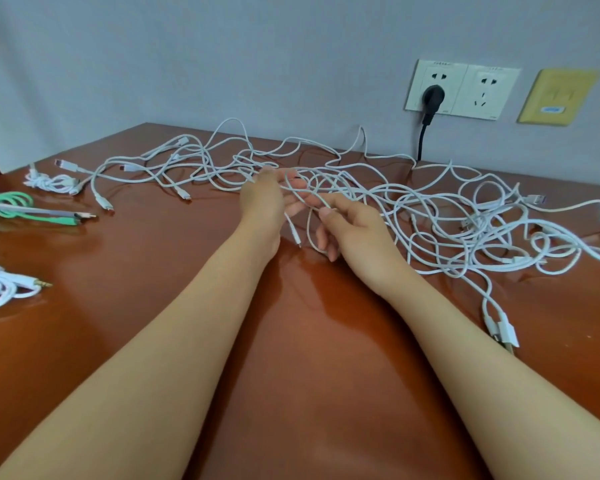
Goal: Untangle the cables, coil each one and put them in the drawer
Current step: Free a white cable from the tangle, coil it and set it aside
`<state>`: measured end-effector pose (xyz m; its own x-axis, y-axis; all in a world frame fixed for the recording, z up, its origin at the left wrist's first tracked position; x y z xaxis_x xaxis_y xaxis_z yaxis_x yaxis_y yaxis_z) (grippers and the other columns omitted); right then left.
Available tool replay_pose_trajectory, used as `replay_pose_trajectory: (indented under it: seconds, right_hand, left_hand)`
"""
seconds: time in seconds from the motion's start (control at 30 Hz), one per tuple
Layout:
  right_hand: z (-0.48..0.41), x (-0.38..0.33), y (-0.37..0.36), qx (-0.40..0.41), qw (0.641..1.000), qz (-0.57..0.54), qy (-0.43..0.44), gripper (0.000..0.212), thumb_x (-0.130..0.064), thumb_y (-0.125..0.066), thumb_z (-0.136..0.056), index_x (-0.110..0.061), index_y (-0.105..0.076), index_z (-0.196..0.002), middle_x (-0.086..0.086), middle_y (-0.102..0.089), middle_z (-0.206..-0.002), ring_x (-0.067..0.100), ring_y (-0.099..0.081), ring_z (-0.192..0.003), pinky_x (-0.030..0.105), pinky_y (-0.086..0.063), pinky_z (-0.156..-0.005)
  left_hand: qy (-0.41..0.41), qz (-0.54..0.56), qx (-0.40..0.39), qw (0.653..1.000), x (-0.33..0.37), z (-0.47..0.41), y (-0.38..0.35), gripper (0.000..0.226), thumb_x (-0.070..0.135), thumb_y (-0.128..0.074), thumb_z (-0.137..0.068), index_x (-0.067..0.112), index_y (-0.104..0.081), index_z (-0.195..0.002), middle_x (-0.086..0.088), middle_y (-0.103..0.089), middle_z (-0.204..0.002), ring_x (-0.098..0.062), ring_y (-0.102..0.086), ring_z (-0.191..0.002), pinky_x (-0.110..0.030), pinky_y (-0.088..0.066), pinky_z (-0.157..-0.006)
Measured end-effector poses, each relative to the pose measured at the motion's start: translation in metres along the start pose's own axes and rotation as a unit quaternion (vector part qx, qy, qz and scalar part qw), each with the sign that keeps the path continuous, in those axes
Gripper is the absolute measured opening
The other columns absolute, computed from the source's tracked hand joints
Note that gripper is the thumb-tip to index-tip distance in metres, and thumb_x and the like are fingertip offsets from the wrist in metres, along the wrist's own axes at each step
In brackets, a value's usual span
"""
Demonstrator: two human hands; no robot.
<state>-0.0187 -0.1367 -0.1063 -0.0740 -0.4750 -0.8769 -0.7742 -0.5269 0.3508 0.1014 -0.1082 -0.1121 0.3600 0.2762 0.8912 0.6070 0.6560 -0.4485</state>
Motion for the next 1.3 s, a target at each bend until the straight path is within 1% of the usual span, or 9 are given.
replay_pose_trajectory:
  seconds: [0.13, 0.27, 0.43, 0.53, 0.63, 0.8, 0.97, 1.1, 1.3]
  right_hand:
    - [0.000, 0.004, 0.000, 0.030, 0.999, -0.010, -0.026, 0.026, -0.018, -0.053, -0.093, -0.019, -0.059, -0.068, -0.005, -0.049, -0.045, 0.010, -0.042, -0.041, 0.024, -0.035, -0.055]
    - [0.001, 0.002, 0.008, 0.081, 0.995, 0.055, -0.013, 0.029, -0.025, -0.064, -0.086, -0.028, -0.057, -0.058, -0.011, -0.049, -0.047, 0.005, -0.045, -0.052, 0.027, -0.039, -0.062]
    - [0.012, -0.020, -0.001, 0.059, 0.957, 0.254, 0.126, 0.016, -0.029, -0.060, -0.086, -0.025, -0.067, -0.072, -0.020, -0.045, -0.056, 0.013, -0.056, -0.068, 0.038, -0.044, -0.076]
    - [0.012, -0.022, -0.004, 0.052, 0.950, 0.278, 0.135, 0.023, -0.029, -0.052, -0.078, -0.014, -0.068, -0.074, -0.014, -0.043, -0.055, 0.016, -0.051, -0.069, 0.043, -0.043, -0.076]
    - [0.013, -0.021, 0.000, 0.065, 0.963, 0.230, 0.121, 0.024, -0.027, -0.049, -0.076, -0.016, -0.071, -0.079, -0.003, -0.058, -0.058, 0.018, -0.055, -0.066, 0.042, -0.045, -0.078]
    - [0.017, -0.023, -0.004, 0.015, 0.979, 0.169, 0.115, 0.008, -0.055, -0.061, -0.073, -0.052, -0.055, -0.077, -0.007, -0.054, -0.048, 0.002, -0.051, -0.055, 0.030, -0.041, -0.074]
    - [0.004, -0.006, 0.010, 0.110, 0.971, 0.211, 0.036, 0.012, -0.029, -0.060, -0.085, -0.035, -0.055, -0.075, -0.012, -0.050, -0.045, 0.012, -0.050, -0.058, 0.030, -0.041, -0.063]
    - [0.005, 0.000, 0.032, 0.232, 0.957, 0.174, -0.017, 0.021, -0.029, -0.061, -0.084, -0.026, -0.048, -0.099, -0.005, -0.054, -0.056, 0.027, -0.060, -0.077, 0.033, -0.041, -0.066]
    - [0.022, -0.037, 0.017, 0.200, 0.942, 0.218, 0.160, 0.026, -0.029, -0.055, -0.074, -0.024, -0.035, -0.091, -0.011, -0.047, -0.046, 0.015, -0.046, -0.050, 0.025, -0.027, -0.064]
  left_hand:
    - [0.043, 0.168, 0.059, 0.983, 0.002, -0.011, 0.018, 0.034, 0.000, -0.025, -0.096, 0.010, -0.036, -0.065, -0.001, -0.041, -0.040, -0.009, -0.041, -0.033, -0.020, -0.049, -0.041]
    - [0.128, 0.337, -0.012, 0.933, 0.001, -0.012, 0.015, 0.041, 0.002, -0.021, -0.098, 0.013, -0.029, -0.059, 0.002, -0.030, -0.033, -0.007, -0.029, -0.023, -0.014, -0.032, -0.028]
    - [0.130, 0.034, -0.120, 0.984, 0.003, -0.002, 0.000, 0.033, 0.010, -0.024, -0.098, 0.018, -0.031, -0.066, 0.009, -0.023, -0.035, -0.002, -0.018, -0.024, -0.012, -0.012, -0.023]
    - [0.131, -0.132, -0.170, 0.968, 0.001, 0.008, -0.008, 0.033, 0.016, -0.025, -0.099, 0.018, -0.035, -0.067, 0.010, -0.024, -0.035, 0.000, -0.016, -0.024, -0.012, -0.010, -0.023]
    - [0.139, -0.146, -0.196, 0.960, 0.004, 0.013, -0.010, 0.034, 0.019, -0.026, -0.099, 0.018, -0.036, -0.066, 0.010, -0.024, -0.036, 0.000, -0.016, -0.024, -0.011, -0.010, -0.023]
    - [0.129, -0.164, -0.189, 0.960, 0.005, 0.015, -0.009, 0.035, 0.018, -0.027, -0.099, 0.016, -0.036, -0.065, 0.009, -0.027, -0.034, -0.001, -0.018, -0.023, -0.011, -0.009, -0.024]
    - [0.159, -0.127, -0.217, 0.955, 0.005, 0.019, -0.015, 0.036, 0.023, -0.027, -0.100, 0.018, -0.036, -0.066, 0.010, -0.024, -0.038, -0.001, -0.017, -0.025, -0.012, -0.012, -0.023]
    - [0.180, -0.115, -0.264, 0.941, 0.008, 0.029, -0.027, 0.037, 0.025, -0.029, -0.100, 0.019, -0.037, -0.064, 0.010, -0.023, -0.039, -0.001, -0.018, -0.026, -0.012, -0.010, -0.025]
    - [0.052, -0.298, -0.171, 0.938, 0.013, 0.019, -0.016, 0.031, 0.016, -0.032, -0.095, 0.018, -0.036, -0.064, 0.008, -0.025, -0.040, -0.003, -0.014, -0.028, -0.008, -0.011, -0.032]
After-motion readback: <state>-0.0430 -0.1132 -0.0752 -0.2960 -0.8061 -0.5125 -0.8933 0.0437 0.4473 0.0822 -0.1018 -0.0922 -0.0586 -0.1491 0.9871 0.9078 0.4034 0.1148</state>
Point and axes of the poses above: each hand's wrist, its own z-axis away from the middle knuckle, its own y-axis out of the back of the hand, x = y × z, the point moved 6 cm from there along -z, towards the middle knuckle
